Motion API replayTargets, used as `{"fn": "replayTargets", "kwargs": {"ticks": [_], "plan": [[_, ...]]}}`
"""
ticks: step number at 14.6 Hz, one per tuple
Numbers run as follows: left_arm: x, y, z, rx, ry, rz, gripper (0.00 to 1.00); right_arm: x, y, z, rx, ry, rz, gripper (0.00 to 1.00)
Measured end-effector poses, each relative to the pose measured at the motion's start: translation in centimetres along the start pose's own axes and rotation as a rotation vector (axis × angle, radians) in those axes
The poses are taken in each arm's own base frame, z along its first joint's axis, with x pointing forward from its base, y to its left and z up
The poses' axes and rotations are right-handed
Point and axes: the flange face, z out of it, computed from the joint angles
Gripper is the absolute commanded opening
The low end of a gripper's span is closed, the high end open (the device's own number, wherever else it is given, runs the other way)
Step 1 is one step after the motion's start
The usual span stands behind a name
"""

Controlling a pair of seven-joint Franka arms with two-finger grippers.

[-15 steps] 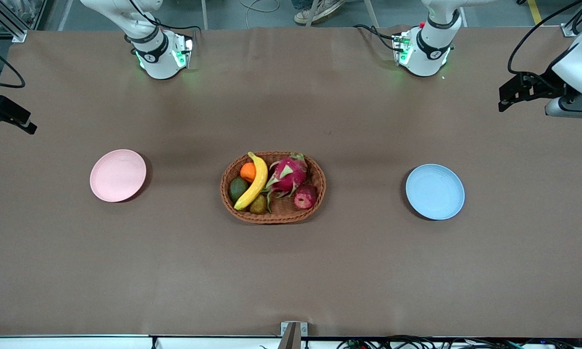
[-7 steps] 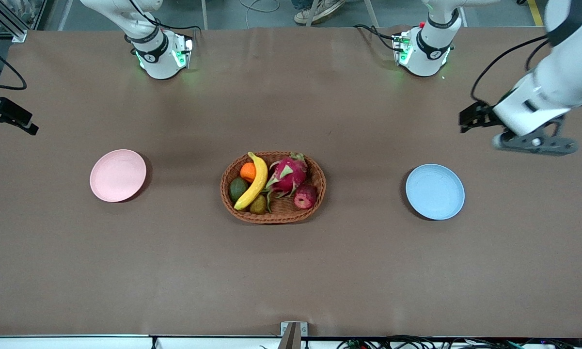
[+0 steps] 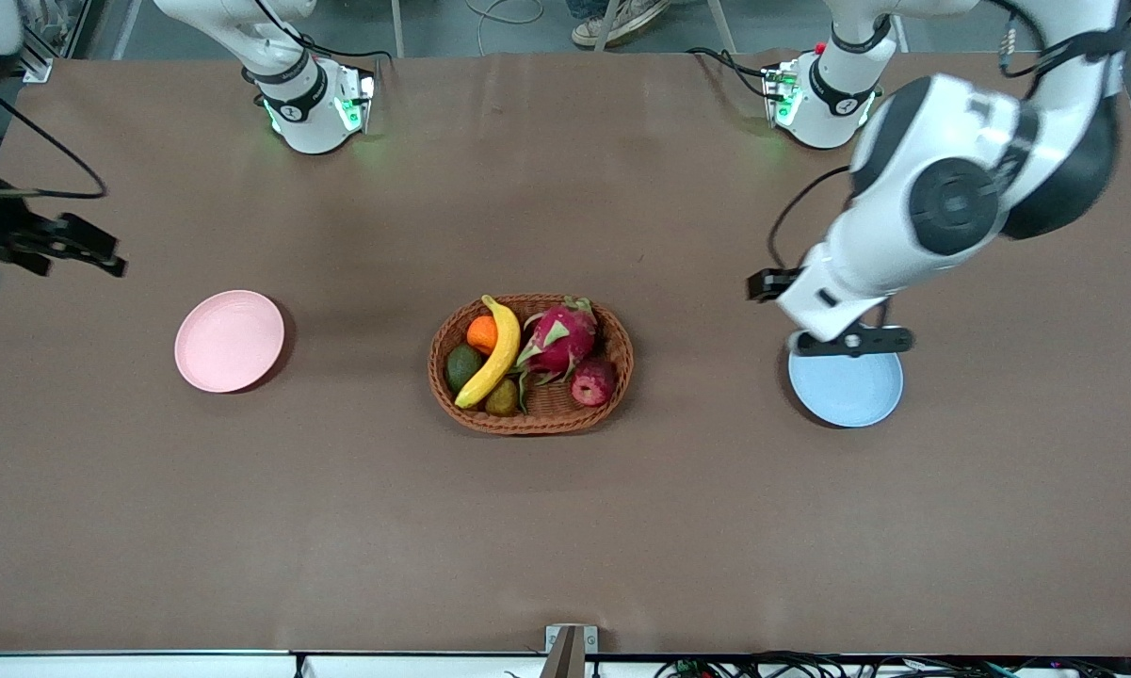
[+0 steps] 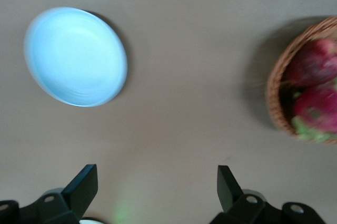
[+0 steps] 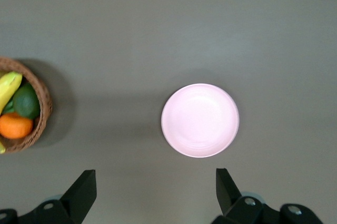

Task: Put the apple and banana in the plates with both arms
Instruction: 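Reach the left gripper to the red apple while the right gripper reaches the banana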

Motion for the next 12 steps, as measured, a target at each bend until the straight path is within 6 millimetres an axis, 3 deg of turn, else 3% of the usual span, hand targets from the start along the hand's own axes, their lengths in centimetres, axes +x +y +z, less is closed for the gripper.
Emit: {"fn": "replayTargets", "kwargs": {"ticks": [2, 5, 7, 10, 12], "plan": [[0.4, 3.8, 2.7, -0.035, 0.029, -0.083, 1.0, 1.6, -3.7, 3.2, -0.008, -0.051, -0.058, 1.0], [1.2, 8.3, 7.2, -0.09, 0.069, -0.185, 1.0, 3.8, -6.2, 8.0, -0.016, -0.115, -0.084, 1.0], [1.7, 11.0, 10.4, -0.13, 0.087, -0.274, 1.0, 5.0, -9.2, 11.0, -0.025, -0.124, -0.026, 1.0], [2.2, 14.4, 14.3, -0.18, 0.095, -0.404, 1.0, 5.5, -17.7, 15.5, -0.044, -0.108, 0.149, 1.0], [2.3, 16.3, 15.6, -0.215, 0.098, -0.489, 1.0, 5.4, -22.4, 18.4, -0.017, -0.106, 0.25, 1.0]]}}
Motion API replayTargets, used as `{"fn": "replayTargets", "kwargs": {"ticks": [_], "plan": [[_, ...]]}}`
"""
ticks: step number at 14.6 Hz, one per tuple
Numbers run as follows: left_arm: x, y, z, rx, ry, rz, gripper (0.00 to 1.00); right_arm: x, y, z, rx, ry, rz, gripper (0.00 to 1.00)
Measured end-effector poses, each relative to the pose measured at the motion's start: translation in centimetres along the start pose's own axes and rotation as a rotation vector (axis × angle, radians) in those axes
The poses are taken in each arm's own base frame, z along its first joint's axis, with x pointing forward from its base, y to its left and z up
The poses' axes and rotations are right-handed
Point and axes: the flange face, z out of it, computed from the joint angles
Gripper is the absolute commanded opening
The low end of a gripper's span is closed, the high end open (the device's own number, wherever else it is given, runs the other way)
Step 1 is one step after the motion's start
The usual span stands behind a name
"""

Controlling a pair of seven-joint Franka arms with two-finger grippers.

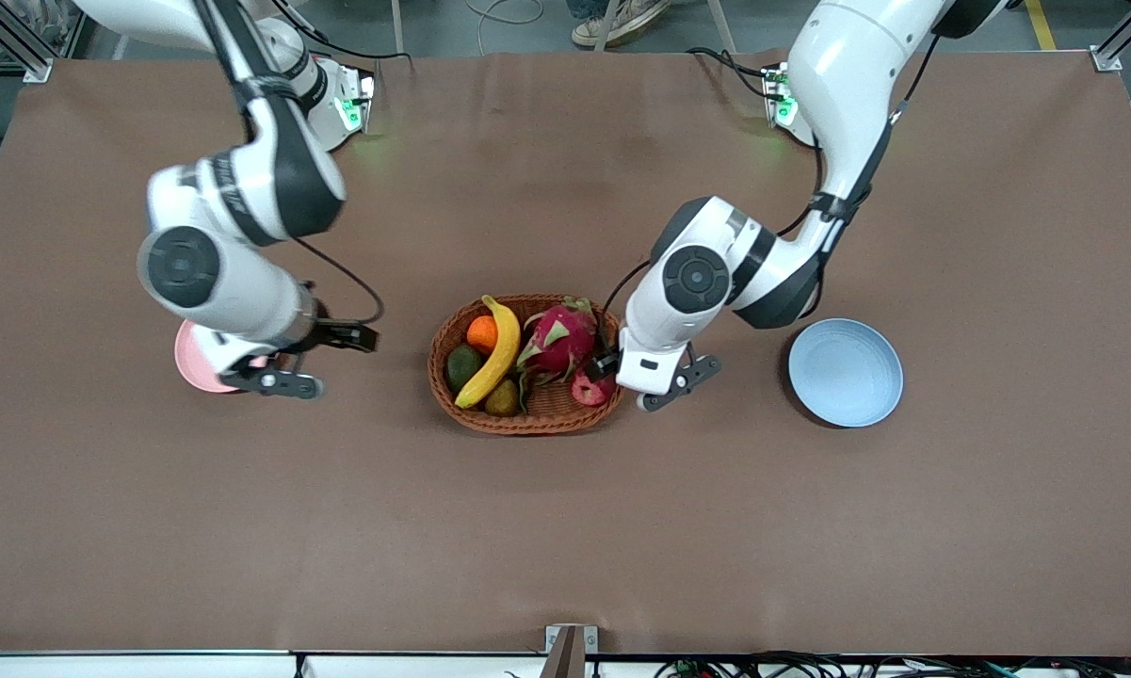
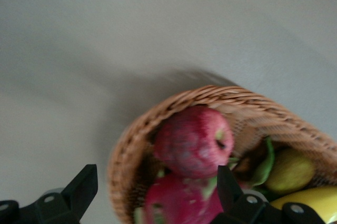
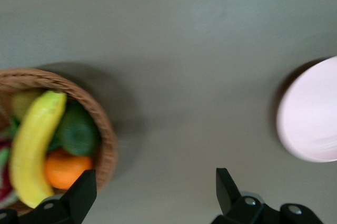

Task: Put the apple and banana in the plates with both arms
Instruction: 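Reach the left gripper to the red apple while the right gripper reaches the banana, then carry the apple onto the blue plate while the right gripper grasps the banana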

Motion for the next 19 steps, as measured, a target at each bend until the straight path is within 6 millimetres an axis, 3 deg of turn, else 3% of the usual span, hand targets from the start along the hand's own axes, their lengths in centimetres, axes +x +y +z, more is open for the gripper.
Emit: {"fn": "replayTargets", "kwargs": {"ticks": [4, 8, 12, 13, 19], "plan": [[-0.5, 1.3, 1.8, -0.063, 0.01, -0.136, 1.0, -0.3, -7.0, 3.6, 0.024, 0.0, 0.12, 0.98], [-0.4, 1.2, 4.1, -0.067, 0.006, -0.174, 1.0, -0.9, -13.2, 8.0, 0.017, 0.003, 0.242, 0.82], [-0.3, 1.0, 6.0, -0.055, -0.001, -0.18, 1.0, -0.8, -14.5, 10.0, 0.036, -0.007, 0.279, 0.78], [-0.4, 1.0, 6.4, -0.054, -0.002, -0.18, 0.96, -0.7, -14.5, 10.2, 0.042, -0.009, 0.285, 0.77], [-0.7, 1.1, 6.9, -0.054, -0.003, -0.183, 0.27, -0.6, -14.6, 11.4, 0.04, -0.024, 0.304, 0.74]]}}
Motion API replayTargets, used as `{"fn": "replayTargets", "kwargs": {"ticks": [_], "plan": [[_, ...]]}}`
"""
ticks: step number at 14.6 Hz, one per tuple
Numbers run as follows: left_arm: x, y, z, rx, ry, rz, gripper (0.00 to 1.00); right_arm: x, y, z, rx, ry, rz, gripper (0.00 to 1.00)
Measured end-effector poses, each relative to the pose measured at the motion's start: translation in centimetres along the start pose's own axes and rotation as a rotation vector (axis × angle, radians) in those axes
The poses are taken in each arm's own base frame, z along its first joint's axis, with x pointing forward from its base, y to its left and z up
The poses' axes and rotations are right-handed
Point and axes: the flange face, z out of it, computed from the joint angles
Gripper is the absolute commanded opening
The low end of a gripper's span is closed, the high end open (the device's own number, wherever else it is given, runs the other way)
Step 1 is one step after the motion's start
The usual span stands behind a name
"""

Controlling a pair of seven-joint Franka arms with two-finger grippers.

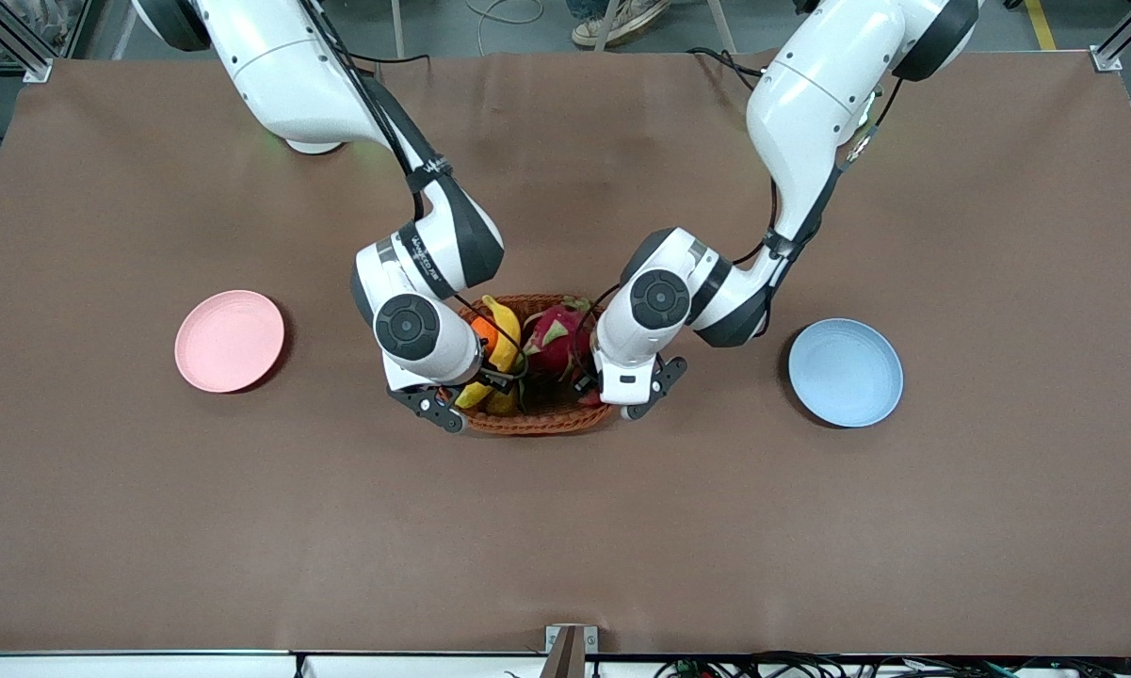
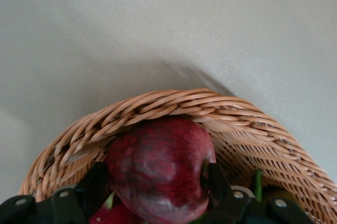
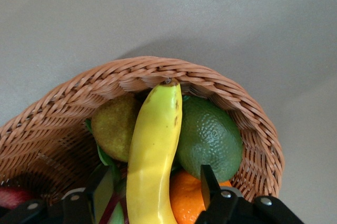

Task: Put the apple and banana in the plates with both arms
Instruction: 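Carry the apple onto the blue plate while the right gripper grasps the banana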

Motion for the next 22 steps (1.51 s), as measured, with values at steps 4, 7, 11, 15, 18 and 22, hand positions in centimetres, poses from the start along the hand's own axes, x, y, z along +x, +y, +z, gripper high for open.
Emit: {"fn": "replayTargets", "kwargs": {"ticks": [4, 7, 11, 15, 18, 22], "plan": [[0.2, 1.1, -2.6, -0.038, 0.011, 0.001, 0.12, -0.2, -0.2, 1.3, -0.002, -0.014, 0.005, 0.73], [0.3, 1.6, -7.8, -0.033, 0.029, 0.004, 0.11, -0.3, -0.4, 1.7, 0.01, -0.026, 0.013, 0.72], [4.3, 0.3, -15.1, 0.004, 0.083, 0.007, 0.11, -0.7, -0.6, 1.7, 0.014, -0.029, 0.012, 0.67], [12.5, -4.1, -18.5, 0.152, 0.092, 0.136, 0.11, -0.9, -0.8, 2.0, 0.012, -0.03, 0.008, 0.63], [19.0, -8.6, -17.8, 0.256, 0.089, 0.233, 0.11, -0.9, -0.8, 2.1, 0.016, -0.027, 0.008, 0.57], [27.7, -17.0, -14.2, 0.347, 0.006, 0.322, 0.12, -0.8, -0.9, 2.5, 0.017, -0.025, 0.009, 0.57]]}}
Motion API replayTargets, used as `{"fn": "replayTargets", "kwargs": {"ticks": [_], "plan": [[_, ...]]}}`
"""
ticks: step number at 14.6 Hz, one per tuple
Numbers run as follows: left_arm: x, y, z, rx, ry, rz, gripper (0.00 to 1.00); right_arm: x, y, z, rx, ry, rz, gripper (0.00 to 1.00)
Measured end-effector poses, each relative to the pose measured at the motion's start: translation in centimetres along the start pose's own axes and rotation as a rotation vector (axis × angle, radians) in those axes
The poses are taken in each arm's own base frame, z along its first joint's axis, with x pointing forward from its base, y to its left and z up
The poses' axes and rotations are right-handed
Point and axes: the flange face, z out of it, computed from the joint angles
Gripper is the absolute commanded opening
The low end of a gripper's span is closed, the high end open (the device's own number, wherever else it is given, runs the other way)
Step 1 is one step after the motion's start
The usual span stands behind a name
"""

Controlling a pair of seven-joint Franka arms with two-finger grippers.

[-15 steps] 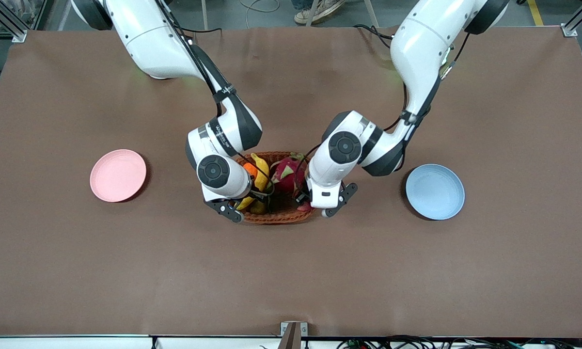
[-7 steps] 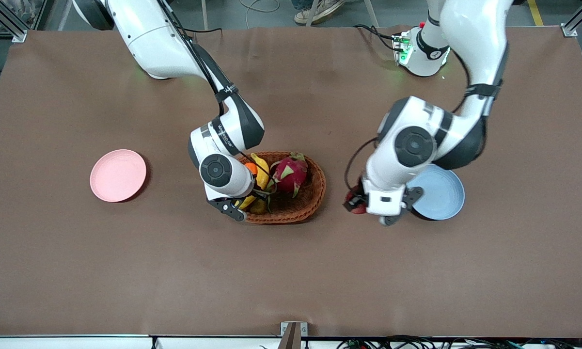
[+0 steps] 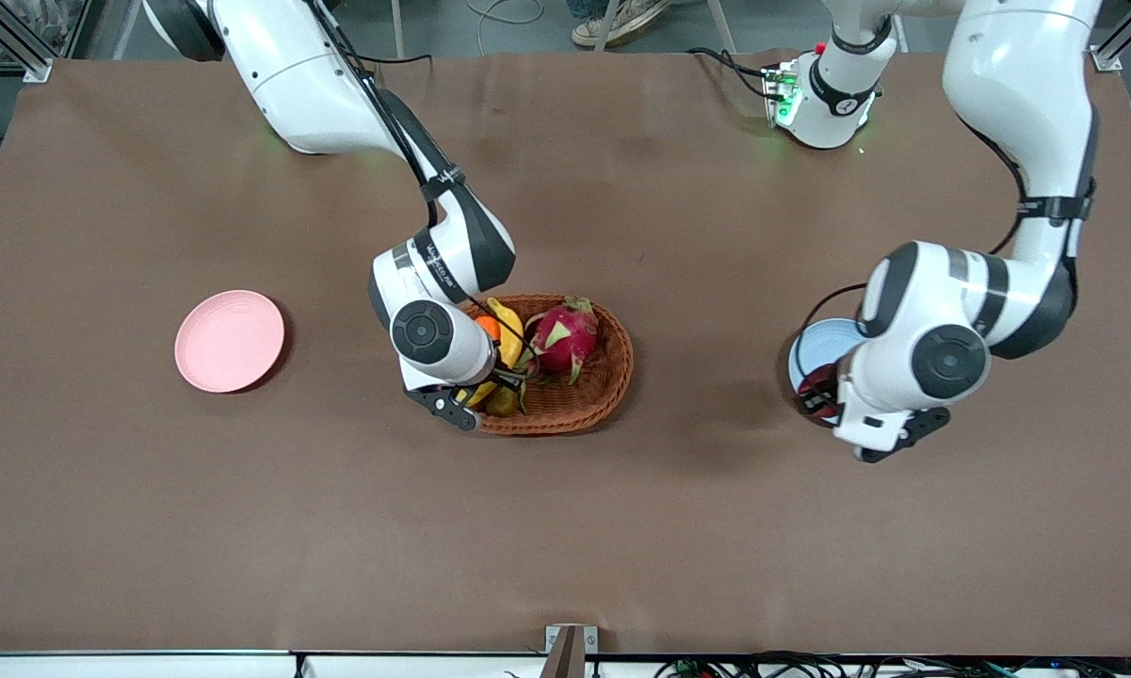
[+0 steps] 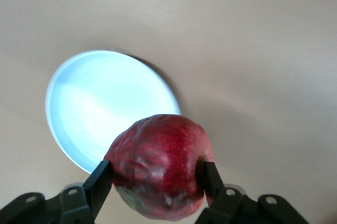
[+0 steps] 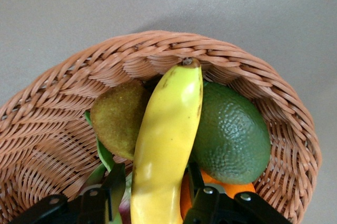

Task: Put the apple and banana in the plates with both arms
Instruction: 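Carry the apple onto the blue plate while the right gripper grasps the banana, then release the apple and lift the left gripper while the right gripper carries the banana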

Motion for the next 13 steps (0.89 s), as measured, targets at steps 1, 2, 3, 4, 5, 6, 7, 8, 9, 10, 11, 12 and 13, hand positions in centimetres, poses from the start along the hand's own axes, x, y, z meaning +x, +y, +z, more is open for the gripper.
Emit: {"fn": "replayTargets", "kwargs": {"ticks": [1, 2, 3, 4, 5, 6, 7, 8, 9, 10, 11, 12, 13], "plan": [[0.7, -1.5, 1.6, 0.001, -0.014, 0.015, 0.12, 0.0, 0.0, 0.0, 0.0, 0.0, 0.0, 0.56], [1.0, -2.6, 3.1, 0.001, -0.025, 0.025, 0.13, 0.0, 0.0, 0.1, 0.0, 0.0, 0.0, 0.51], [1.0, -3.2, 4.4, 0.002, -0.032, 0.029, 0.14, 0.0, 0.0, 0.1, -0.001, 0.0, 0.0, 0.44], [0.7, -3.4, 5.7, 0.003, -0.037, 0.031, 0.17, 0.0, 0.0, 0.1, -0.001, 0.0, 0.0, 0.38], [0.3, -3.4, 6.8, 0.005, -0.043, 0.035, 0.23, 0.0, 0.0, 0.1, 0.0, 0.0, 0.0, 0.32], [-0.2, -3.4, 7.8, 0.009, -0.052, 0.04, 0.3, 0.0, -0.1, 0.0, 0.002, 0.001, -0.001, 0.27], [-0.7, -3.3, 8.7, 0.014, -0.061, 0.045, 0.38, 0.0, -0.1, 0.0, 0.003, 0.001, -0.002, 0.25], [-1.0, -3.4, 9.4, 0.019, -0.07, 0.048, 0.49, 0.0, -0.2, -0.1, 0.004, 0.002, -0.002, 0.25], [-1.1, -3.4, 9.8, 0.022, -0.075, 0.047, 0.7, 0.0, -0.3, -0.2, 0.007, 0.003, -0.003, 0.25], [-1.0, -3.6, 9.7, 0.021, -0.075, 0.044, 1.0, 0.0, -0.5, -0.6, 0.013, 0.007, -0.005, 0.25], [-0.8, -3.9, 9.7, 0.02, -0.074, 0.039, 1.0, 0.0, -0.7, -1.1, 0.019, 0.009, -0.007, 0.25], [-0.6, -4.1, 9.7, 0.017, -0.072, 0.034, 1.0, 0.0, -0.8, -1.9, 0.017, 0.007, -0.009, 0.25], [-0.3, -4.2, 9.5, 0.012, -0.067, 0.029, 1.0, 0.2, -0.8, -2.8, 0.007, 0.001, -0.007, 0.25]]}}
